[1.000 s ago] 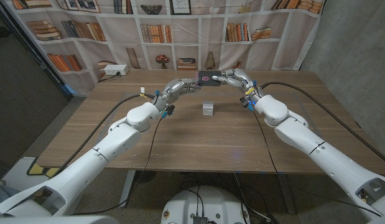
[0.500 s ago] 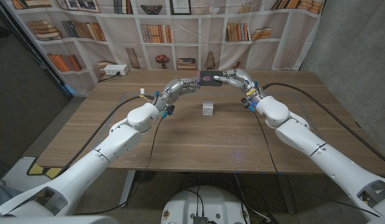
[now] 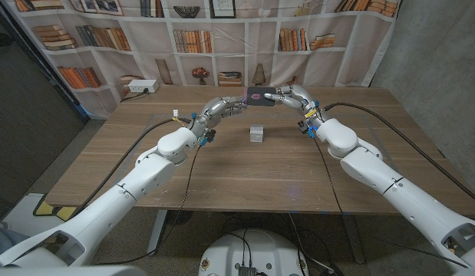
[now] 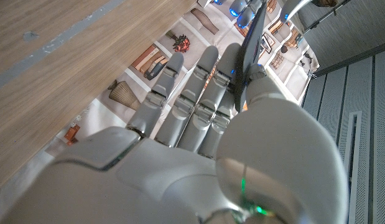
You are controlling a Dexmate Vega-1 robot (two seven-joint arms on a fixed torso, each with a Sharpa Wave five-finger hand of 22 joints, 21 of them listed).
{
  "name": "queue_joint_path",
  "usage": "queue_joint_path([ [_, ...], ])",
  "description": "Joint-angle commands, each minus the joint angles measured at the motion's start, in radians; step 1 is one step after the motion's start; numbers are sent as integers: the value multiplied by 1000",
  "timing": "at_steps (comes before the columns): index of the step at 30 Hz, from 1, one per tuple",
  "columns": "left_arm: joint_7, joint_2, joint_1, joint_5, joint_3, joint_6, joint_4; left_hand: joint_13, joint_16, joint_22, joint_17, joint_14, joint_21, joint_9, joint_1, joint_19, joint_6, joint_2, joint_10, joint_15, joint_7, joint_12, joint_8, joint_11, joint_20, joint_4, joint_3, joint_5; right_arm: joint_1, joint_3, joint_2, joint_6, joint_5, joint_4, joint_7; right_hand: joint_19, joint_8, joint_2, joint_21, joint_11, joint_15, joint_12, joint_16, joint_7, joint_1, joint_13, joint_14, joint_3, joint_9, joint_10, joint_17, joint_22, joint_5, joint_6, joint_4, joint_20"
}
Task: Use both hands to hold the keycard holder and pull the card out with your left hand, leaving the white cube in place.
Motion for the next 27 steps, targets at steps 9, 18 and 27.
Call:
queue_joint_path([
  [9, -11, -2, -16, 0, 6, 3, 7, -5, -4, 4, 1, 14, -5, 3, 11, 2, 22, 15, 22, -39, 8, 2, 1, 4, -5, -6, 18, 5, -1, -1, -4, -1, -1, -4, 7, 4, 2, 15, -4, -7, -15, 7, 2, -10, 9, 2, -4, -3, 5, 8, 3, 2, 3, 8, 4, 10],
  [18, -9, -7, -20, 2, 9, 2, 11, -8, -4, 4, 0, 19, -5, 2, 17, 3, 28, 19, 29, -42, 6, 2, 1, 3, -7, -9, 24, 6, -3, -2, -7, 3, -3, -4, 8, 2, 1, 16, -5, -9, -14, 7, 2, -9, 8, 2, -6, -5, 5, 8, 2, 2, 3, 10, 4, 10],
  [27, -19, -11, -31, 5, 13, -2, 22, -11, -5, 4, 0, 20, -6, 2, 21, 4, 34, 23, 32, -42, 3, 1, 0, 2, -6, -10, 28, 6, -5, -2, -4, 5, -4, -3, 5, 2, 1, 17, -6, -9, -14, 9, 2, -11, 7, 4, -5, -6, 6, 8, 3, 2, 3, 10, 6, 11],
])
